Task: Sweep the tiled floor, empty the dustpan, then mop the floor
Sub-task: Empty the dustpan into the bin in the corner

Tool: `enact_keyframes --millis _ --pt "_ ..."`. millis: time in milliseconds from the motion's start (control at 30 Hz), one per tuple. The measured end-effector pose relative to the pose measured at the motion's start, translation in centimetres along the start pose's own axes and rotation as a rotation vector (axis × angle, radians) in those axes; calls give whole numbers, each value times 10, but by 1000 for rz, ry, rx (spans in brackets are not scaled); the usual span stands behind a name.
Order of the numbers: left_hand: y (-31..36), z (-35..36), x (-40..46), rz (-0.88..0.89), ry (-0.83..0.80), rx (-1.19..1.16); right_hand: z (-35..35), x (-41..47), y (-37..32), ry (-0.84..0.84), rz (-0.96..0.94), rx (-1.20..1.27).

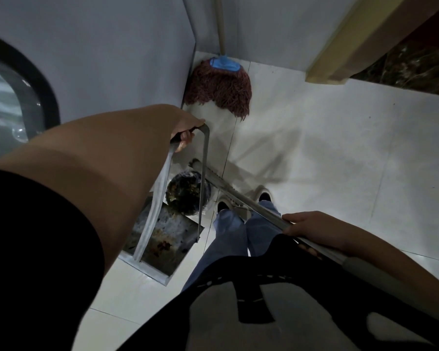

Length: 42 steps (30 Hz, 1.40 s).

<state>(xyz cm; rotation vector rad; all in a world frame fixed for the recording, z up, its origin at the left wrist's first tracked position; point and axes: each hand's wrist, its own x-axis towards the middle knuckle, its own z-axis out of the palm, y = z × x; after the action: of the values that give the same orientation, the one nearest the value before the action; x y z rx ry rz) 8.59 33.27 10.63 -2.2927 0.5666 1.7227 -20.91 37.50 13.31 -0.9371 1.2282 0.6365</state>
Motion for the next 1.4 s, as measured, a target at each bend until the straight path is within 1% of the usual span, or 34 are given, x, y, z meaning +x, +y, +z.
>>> enact_keyframes --millis 67,167,233,367,400,467,500,567,667,733,800,933,1033,1167,1267,1400 --pt "4 0 0 9 -6 -47 -1 0 0 3 -8 -16" --pt "14 0 -4 -22 -90 -337 -2 1 0 -6 -12 -30" --pt "20 3 -9 -24 -100 -427 -3 0 0 -15 -19 -45" --pt "28 11 -13 41 -59 -418 -7 -1 0 -31 -31 -54" --pt "28 13 -15 44 -37 -387 -8 -1 1 -31 -33 -60" --pt "28 15 -17 42 14 -241 -10 -2 2 -39 -38 -60" --pt "30 16 -17 46 4 -236 -12 -1 3 -39 -42 -57" --pt "30 15 -18 36 -65 -343 -16 0 6 -34 -48 -75" --pt "22 16 -14 2 -50 -296 -23 2 10 -42 -73 -105" --pt "11 21 -13 -4 -15 -324 -30 3 13 -48 -62 -130" --pt "-2 29 -16 3 30 -350 -37 5 15 -56 -30 -103" --pt "-42 39 -25 23 99 -530 -49 9 12 -42 -38 -121" --pt "-75 47 -39 0 163 -643 -54 7 10 -53 21 -36" --pt "-108 67 -50 -8 227 -728 -63 2 9 -60 73 -15" --pt "-131 87 -56 -16 271 -833 -69 0 5 -28 105 -16" --pt "-171 130 -75 -19 331 -999 -69 -2 12 46 78 -76"
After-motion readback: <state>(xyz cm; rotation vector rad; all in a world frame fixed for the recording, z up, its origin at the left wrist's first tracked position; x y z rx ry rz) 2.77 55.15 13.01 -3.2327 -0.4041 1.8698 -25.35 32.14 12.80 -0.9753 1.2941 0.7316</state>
